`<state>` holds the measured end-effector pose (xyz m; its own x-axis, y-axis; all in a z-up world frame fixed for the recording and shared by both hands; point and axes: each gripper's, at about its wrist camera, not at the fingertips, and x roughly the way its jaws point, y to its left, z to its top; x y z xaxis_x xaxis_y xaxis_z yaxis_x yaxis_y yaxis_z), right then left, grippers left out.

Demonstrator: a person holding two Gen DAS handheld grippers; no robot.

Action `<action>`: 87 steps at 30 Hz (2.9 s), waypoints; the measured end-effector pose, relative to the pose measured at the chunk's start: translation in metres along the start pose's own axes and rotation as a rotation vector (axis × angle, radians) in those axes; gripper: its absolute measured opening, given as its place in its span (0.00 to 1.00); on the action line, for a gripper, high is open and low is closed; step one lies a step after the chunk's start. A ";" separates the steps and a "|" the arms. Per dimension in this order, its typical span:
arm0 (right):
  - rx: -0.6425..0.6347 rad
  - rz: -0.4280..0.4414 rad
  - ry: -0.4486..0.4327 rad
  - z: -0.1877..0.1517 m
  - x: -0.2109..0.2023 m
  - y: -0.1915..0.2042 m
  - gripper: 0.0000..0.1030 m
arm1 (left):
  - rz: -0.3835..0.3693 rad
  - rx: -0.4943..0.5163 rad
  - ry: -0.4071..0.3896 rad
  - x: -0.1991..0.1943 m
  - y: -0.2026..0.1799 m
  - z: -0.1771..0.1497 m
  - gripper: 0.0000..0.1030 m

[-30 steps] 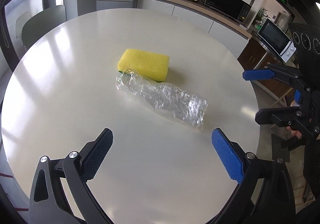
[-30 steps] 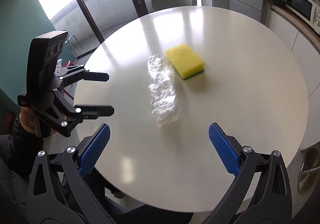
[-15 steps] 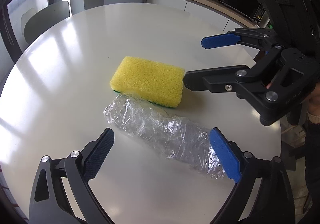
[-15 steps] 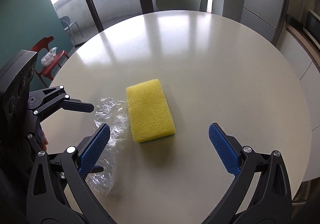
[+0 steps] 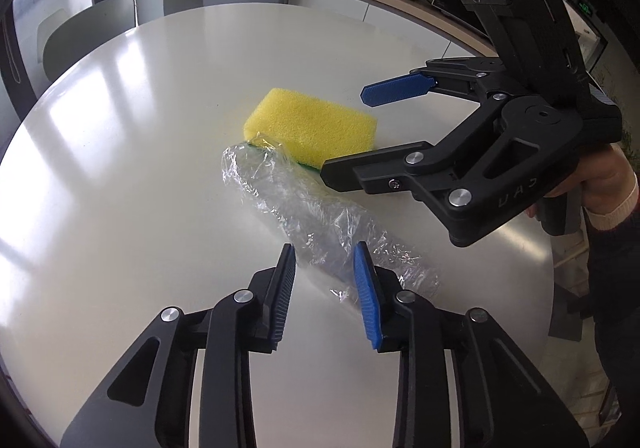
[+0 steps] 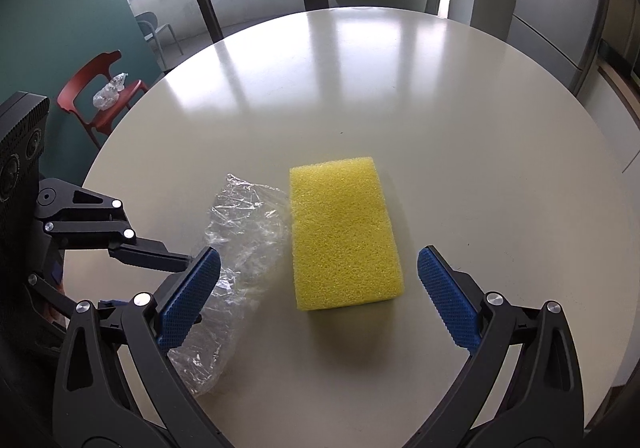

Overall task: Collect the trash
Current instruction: 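Grasp the clear plastic wrap with the left tool while the right tool grasps the yellow sponge, then carry the plastic wrap and yellow sponge down over the wastebasket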

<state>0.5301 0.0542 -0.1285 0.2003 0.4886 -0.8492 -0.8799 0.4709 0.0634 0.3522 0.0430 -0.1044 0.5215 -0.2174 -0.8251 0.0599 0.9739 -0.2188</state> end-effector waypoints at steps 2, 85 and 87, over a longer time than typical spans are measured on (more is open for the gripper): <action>0.009 -0.013 0.011 0.001 0.005 -0.002 0.92 | 0.002 -0.002 -0.002 -0.003 0.003 -0.003 0.26; 0.008 0.086 -0.088 -0.272 -0.116 0.264 0.48 | -0.094 -0.002 0.088 -0.105 -0.013 -0.241 0.14; 0.013 0.107 -0.067 -0.279 -0.106 0.266 0.48 | -0.100 -0.016 0.116 -0.091 -0.006 -0.247 0.14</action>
<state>0.1549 -0.0769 -0.1679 0.1342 0.5845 -0.8002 -0.8924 0.4224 0.1588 0.0940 0.0405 -0.1571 0.4120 -0.3200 -0.8531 0.0921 0.9461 -0.3104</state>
